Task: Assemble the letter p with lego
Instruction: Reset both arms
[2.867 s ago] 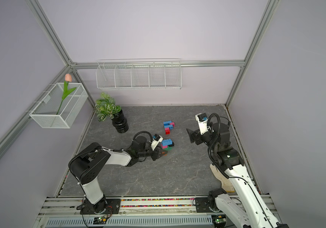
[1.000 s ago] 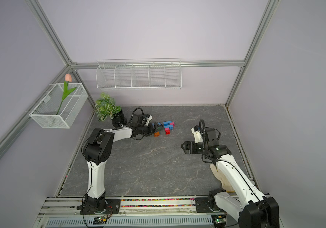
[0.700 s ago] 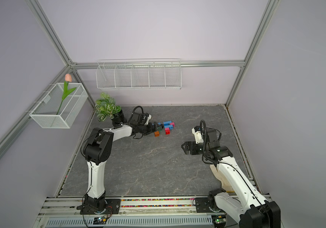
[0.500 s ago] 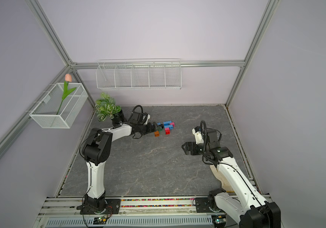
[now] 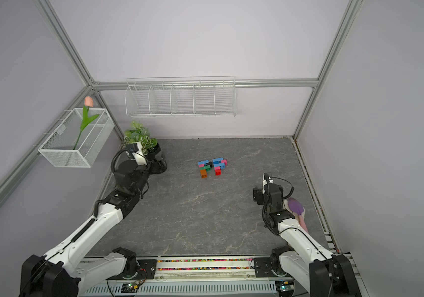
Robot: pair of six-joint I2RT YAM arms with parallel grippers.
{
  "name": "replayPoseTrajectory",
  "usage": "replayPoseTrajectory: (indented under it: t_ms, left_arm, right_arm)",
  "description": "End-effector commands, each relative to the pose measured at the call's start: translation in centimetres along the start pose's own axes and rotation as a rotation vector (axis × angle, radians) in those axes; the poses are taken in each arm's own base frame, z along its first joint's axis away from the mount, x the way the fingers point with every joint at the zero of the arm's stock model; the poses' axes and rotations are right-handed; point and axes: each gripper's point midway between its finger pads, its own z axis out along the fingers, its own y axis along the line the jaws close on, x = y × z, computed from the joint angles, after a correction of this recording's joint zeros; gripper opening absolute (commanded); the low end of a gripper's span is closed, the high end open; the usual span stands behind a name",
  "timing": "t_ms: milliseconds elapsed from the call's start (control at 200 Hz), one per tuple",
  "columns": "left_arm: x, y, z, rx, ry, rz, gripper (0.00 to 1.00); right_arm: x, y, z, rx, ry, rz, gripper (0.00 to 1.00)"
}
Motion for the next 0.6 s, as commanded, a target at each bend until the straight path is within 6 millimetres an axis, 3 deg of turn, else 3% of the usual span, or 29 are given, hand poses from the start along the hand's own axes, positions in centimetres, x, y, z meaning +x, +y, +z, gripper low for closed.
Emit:
replayPoseTrajectory:
  t_ms: [0, 145, 190, 295, 395, 500, 595]
  left_arm:
    - [6.4, 8.1, -0.6, -0.276, 0.068, 0.091, 1.00]
    - [11.0, 13.4, -1.8, -0.369, 0.035, 0.085, 1.00]
    - [11.1, 14.4, -1.9, -0.386, -0.005, 0.065, 1.00]
    - [10.9, 14.2, -1.0, -0.360, -0.010, 0.116, 1.00]
    - [12.6, 15.0, 1.1, -0.364, 0.018, 0.128, 1.00]
    - [14.1, 13.8, 4.3, -0.272, 0.104, 0.189, 1.00]
    - [14.3, 13.9, 4.4, -0.261, 0.151, 0.173, 1.00]
  right_arm:
    - [-3.7, -2.7, 0.2, 0.170, -0.273, -0.013, 0.90]
    - [-4.4, -1.2, -0.1, 0.079, -0.390, 0.003, 0.90]
    - [-4.6, -0.2, 0.1, 0.025, -0.412, -0.023, 0.90]
    - [-4.0, 0.3, 2.1, 0.030, -0.389, -0.034, 0.89]
    - [-3.3, -2.1, 4.2, 0.072, -0.370, 0.050, 0.89]
    - [-3.4, -0.6, 6.5, -0.078, -0.209, 0.034, 0.89]
    - [-2.9, -1.8, 7.3, -0.128, -0.158, 0.113, 0.89]
